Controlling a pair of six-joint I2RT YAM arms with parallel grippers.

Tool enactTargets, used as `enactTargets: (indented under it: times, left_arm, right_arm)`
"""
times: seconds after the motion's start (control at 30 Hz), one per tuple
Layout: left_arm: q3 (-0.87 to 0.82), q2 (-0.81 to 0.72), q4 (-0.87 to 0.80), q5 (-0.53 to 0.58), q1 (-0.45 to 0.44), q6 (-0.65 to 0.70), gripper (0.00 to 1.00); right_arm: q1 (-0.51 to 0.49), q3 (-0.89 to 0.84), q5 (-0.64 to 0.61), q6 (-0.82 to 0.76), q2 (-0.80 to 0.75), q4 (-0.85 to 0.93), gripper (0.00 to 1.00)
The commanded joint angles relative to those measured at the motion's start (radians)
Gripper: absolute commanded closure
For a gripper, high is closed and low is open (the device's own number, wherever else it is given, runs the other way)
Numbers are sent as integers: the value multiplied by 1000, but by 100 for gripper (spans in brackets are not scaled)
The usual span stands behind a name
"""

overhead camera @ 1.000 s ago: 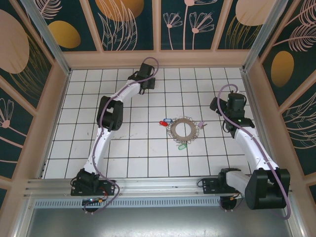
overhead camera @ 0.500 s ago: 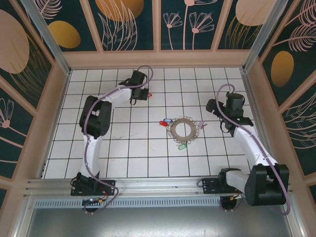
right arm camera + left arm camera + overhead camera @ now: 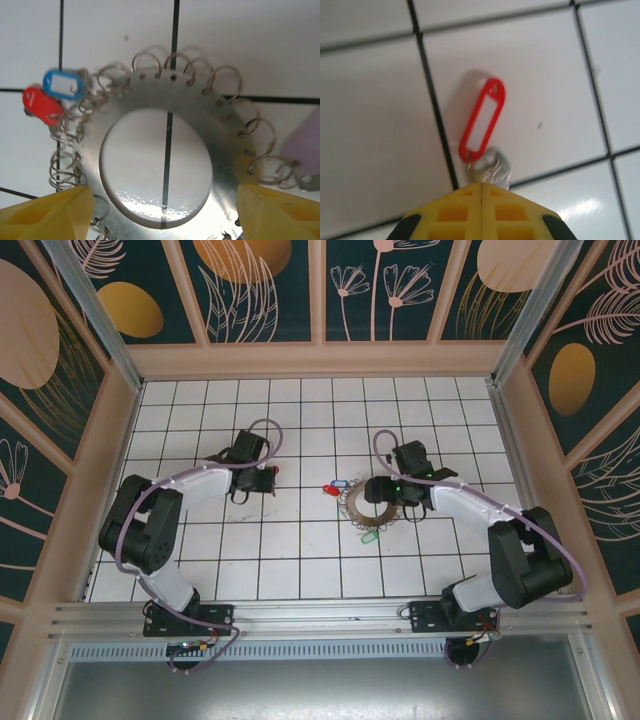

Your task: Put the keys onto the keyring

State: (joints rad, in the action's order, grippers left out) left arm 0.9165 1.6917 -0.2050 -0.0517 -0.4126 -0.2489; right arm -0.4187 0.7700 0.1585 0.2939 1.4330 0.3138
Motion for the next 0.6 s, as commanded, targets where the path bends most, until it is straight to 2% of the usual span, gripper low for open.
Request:
enactTargets:
  times: [0.0, 0.1, 0.13, 0.17, 0.27, 0.33, 0.43, 0.5, 0.57]
  left_arm:
    - [-67, -49, 54, -4, -3, -16, 100]
    - [-87, -71, 74, -18, -4, -13, 99]
    - [-87, -81, 77, -22, -3, -14, 84]
    - [-88, -92, 80, -29, -3, -16, 76]
    - [-106, -168, 112, -45, -4, -29, 66]
    - [-125, -234, 122, -5, -3, -41, 56]
    - [-143, -313, 110, 14, -3, -61, 48]
    - [-150, -350, 97, 3, -4, -98, 46]
    - [-158, -377, 85, -29, -3, -137, 45]
  right_arm:
    - [-15, 37, -23, -7, 20, 47, 26]
    - [-18, 48, -38, -10, 23, 57, 26]
    - [-17, 54, -43, -10, 22, 62, 26]
    - [-18, 61, -43, -12, 21, 68, 26]
    - [-19, 79, -48, -15, 9, 81, 29]
    - [-22, 84, -44, -8, 5, 84, 32]
    - [-28, 85, -30, 1, 10, 74, 42]
    - [-34, 90, -31, 5, 27, 62, 49]
    - [-34, 98, -51, 18, 49, 41, 51]
